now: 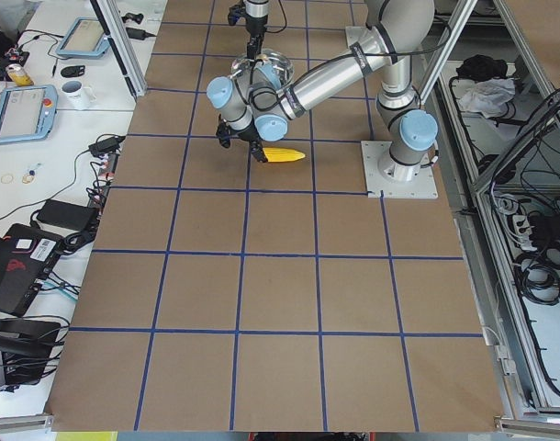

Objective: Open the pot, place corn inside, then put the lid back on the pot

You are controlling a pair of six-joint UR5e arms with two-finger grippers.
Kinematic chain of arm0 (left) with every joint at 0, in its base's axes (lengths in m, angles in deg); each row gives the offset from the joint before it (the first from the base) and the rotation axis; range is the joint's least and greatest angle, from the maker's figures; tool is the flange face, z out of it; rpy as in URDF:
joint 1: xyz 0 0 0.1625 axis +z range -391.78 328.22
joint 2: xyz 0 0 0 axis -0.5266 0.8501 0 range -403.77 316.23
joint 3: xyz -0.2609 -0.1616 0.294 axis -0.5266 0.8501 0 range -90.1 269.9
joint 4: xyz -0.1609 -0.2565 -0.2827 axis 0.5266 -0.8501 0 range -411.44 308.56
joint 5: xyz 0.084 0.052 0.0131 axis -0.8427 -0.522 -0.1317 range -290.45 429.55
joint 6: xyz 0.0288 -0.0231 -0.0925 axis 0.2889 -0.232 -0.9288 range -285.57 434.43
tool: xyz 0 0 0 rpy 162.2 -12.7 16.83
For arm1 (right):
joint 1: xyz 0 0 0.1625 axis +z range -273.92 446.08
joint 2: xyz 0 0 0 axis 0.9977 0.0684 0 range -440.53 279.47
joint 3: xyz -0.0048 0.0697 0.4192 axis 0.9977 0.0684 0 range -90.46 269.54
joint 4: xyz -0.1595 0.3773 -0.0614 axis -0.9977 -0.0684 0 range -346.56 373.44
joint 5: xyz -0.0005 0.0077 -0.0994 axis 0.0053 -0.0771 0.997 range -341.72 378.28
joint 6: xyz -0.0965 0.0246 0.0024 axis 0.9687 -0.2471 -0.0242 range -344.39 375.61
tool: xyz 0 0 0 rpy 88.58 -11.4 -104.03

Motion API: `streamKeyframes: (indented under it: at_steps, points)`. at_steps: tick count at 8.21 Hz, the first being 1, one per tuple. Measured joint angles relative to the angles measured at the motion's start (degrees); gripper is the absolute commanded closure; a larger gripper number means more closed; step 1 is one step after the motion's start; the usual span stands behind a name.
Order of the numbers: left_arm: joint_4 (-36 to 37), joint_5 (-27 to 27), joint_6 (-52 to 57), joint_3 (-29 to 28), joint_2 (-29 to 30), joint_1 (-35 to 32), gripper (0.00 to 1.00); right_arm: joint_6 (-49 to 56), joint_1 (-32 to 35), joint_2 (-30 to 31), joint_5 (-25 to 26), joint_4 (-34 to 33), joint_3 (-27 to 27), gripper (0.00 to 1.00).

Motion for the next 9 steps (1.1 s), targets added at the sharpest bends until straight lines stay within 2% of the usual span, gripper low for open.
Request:
streamKeyframes:
  at_steps: [1, 3, 4, 7, 8, 9]
  points:
    - [0.07, 0.89, 0.00, 0.43, 0.54, -0.07, 0.00, 0.16, 0.02, -0.15, 0.12, 0.84, -0.10, 0.43]
    - [1.29, 1.88, -0.03, 2.39, 1.25, -0.14, 0.00, 0.90, 0.05, -0.10, 0.17, 2.66, -0.19, 0.44]
    - [1.98, 2.01, -0.03, 3.77, 1.46, -0.21, 0.00, 1.04, 0.09, -0.03, 0.16, 3.04, -0.21, 0.35]
    - [2.66, 2.12, -0.61, 5.90, 1.99, -0.21, 0.00, 1.28, 0.06, 0.15, -0.15, 3.33, -0.14, 0.35]
    - [2.81, 2.18, -0.72, 6.02, 2.16, -0.21, 0.11, 1.34, 0.06, 0.18, -0.32, 3.47, -0.14, 0.43]
    - [3.29, 2.51, -0.79, 6.05, 2.40, -0.21, 0.49, 1.39, 0.06, 0.18, -0.41, 3.77, -0.14, 0.59]
